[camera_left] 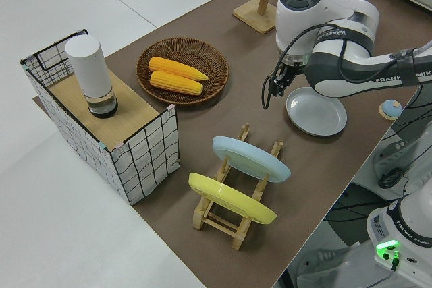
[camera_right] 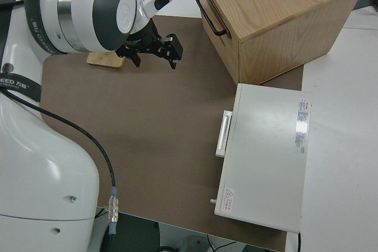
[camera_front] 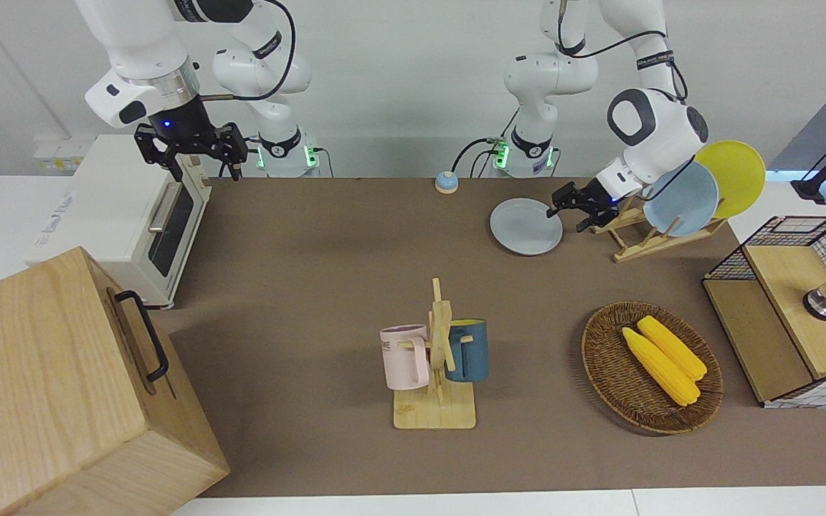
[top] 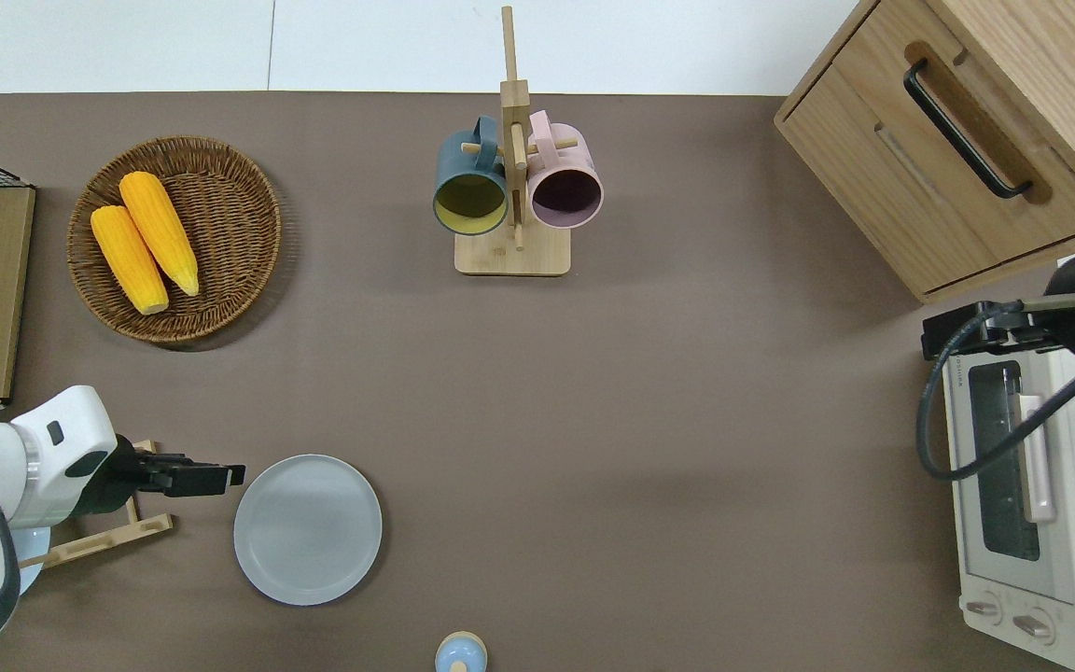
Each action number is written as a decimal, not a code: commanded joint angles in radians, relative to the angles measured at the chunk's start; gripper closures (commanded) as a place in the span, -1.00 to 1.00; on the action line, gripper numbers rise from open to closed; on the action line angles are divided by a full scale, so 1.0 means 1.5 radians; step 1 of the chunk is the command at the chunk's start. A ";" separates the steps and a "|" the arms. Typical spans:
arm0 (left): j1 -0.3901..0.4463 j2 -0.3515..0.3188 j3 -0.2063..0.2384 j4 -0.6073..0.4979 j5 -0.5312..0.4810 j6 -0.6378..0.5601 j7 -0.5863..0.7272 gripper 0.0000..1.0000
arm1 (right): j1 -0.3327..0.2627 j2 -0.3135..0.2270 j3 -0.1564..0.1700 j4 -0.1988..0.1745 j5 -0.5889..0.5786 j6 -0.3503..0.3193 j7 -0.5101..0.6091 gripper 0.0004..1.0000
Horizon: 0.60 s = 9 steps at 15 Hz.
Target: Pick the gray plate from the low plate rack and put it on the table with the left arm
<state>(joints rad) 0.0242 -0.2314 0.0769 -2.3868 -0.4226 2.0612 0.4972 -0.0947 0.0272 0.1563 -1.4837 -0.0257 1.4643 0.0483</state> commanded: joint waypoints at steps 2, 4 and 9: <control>-0.012 -0.006 -0.004 0.129 0.100 -0.106 -0.112 -1.00 | 0.005 0.000 -0.004 0.004 0.002 -0.001 0.003 -0.97; -0.013 -0.003 -0.007 0.184 0.118 -0.151 -0.152 -1.00 | 0.005 0.000 -0.004 0.004 0.002 -0.001 0.003 -0.97; -0.013 -0.001 -0.038 0.293 0.177 -0.233 -0.237 -1.00 | 0.005 0.000 -0.004 0.004 0.002 -0.001 0.003 -0.97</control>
<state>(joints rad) 0.0177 -0.2519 0.0467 -2.0526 -0.2368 1.7924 0.2259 -0.0947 0.0272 0.1563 -1.4837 -0.0257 1.4643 0.0483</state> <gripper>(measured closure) 0.000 0.013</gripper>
